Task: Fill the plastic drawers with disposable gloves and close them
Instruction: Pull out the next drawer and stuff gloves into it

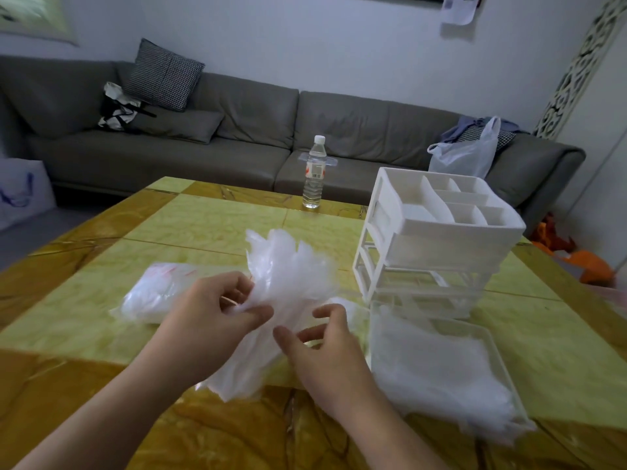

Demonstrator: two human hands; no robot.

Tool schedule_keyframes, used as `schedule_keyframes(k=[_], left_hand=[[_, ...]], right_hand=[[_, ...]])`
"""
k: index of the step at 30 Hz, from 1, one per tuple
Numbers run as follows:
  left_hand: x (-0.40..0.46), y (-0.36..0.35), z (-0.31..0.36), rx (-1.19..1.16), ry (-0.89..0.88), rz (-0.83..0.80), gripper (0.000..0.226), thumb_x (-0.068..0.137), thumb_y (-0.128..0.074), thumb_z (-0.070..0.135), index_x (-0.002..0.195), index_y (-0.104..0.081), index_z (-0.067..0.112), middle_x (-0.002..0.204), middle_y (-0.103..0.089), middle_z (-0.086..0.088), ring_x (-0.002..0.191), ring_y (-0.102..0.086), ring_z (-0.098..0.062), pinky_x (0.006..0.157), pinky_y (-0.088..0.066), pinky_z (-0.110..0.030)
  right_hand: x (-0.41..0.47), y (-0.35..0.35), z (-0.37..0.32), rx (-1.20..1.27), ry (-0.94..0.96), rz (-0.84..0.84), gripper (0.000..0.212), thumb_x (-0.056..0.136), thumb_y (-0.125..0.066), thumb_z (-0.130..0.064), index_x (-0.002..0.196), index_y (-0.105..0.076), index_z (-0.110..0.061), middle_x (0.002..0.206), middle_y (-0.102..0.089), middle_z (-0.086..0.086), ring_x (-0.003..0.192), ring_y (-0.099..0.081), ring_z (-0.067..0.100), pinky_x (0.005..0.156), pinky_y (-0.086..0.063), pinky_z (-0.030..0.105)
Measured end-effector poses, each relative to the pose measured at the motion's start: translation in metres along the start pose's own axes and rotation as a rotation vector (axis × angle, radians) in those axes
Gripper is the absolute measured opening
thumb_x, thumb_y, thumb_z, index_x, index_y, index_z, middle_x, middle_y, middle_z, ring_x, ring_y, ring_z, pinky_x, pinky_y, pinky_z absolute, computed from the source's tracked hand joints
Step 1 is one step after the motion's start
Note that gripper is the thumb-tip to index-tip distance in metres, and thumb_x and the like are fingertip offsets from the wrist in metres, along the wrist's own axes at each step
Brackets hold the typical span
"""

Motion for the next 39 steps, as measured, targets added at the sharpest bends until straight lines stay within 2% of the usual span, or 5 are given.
schedule_keyframes(k=[16, 26, 32, 35, 39], left_hand=[[0.005, 0.009, -0.005, -0.123, 0.177, 0.106, 0.023, 0.085, -0.083, 0.036, 0.087, -0.071, 0.016, 0.083, -0.074, -0.014, 0.077, -0.070, -0.038, 0.069, -0.055, -0.045], [-0.012, 0.005, 0.009, 0.328, -0.006, 0.377, 0.034, 0.092, -0.072, 0.036, 0.117, -0.052, 0.023, 0.114, -0.054, 0.005, 0.101, -0.056, -0.017, 0.080, -0.049, -0.036], [-0.030, -0.026, 0.047, -0.448, 0.450, -0.258, 0.077, 0.055, -0.078, 0.085, 0.092, -0.071, 0.017, 0.090, -0.074, -0.012, 0.086, -0.074, -0.029, 0.081, -0.059, -0.042], [-0.036, -0.048, 0.041, -0.739, 0.503, -0.461, 0.073, 0.073, -0.089, 0.054, 0.127, -0.070, 0.008, 0.122, -0.068, -0.031, 0.116, -0.066, -0.050, 0.108, -0.049, -0.057], [-0.036, -0.057, 0.041, -0.730, 0.305, -0.245, 0.011, 0.089, -0.074, 0.016, 0.096, -0.083, 0.016, 0.097, -0.079, -0.020, 0.081, -0.077, -0.031, 0.075, -0.062, -0.045]], right_hand=[[0.013, 0.003, 0.009, 0.415, 0.136, 0.073, 0.024, 0.084, -0.073, -0.030, 0.095, -0.066, -0.010, 0.088, -0.074, 0.021, 0.091, -0.072, 0.046, 0.087, -0.058, 0.066], [0.010, 0.063, 0.004, 0.783, 0.053, 0.158, 0.029, 0.091, -0.072, -0.001, 0.116, -0.067, -0.016, 0.095, -0.076, 0.017, 0.080, -0.071, 0.030, 0.059, -0.053, 0.032], [-0.003, 0.084, -0.002, 0.791, 0.159, 0.126, 0.030, 0.096, -0.067, 0.003, 0.121, -0.064, -0.013, 0.097, -0.075, 0.019, 0.085, -0.071, 0.034, 0.075, -0.055, 0.045], [-0.007, 0.077, 0.001, 0.679, 0.194, 0.092, 0.027, 0.091, -0.076, -0.011, 0.115, -0.069, -0.022, 0.098, -0.077, 0.016, 0.087, -0.073, 0.033, 0.077, -0.057, 0.045], [-0.009, 0.085, 0.006, 0.576, 0.217, 0.105, 0.025, 0.096, -0.074, -0.007, 0.114, -0.067, -0.023, 0.100, -0.080, 0.012, 0.092, -0.076, 0.040, 0.082, -0.063, 0.054]])
Point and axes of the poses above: each hand's wrist, its own x-axis towards the middle knuckle, its own y-axis out of the back of the hand, z = x × y, the point moved 1 cm from there along x, towards the middle knuckle
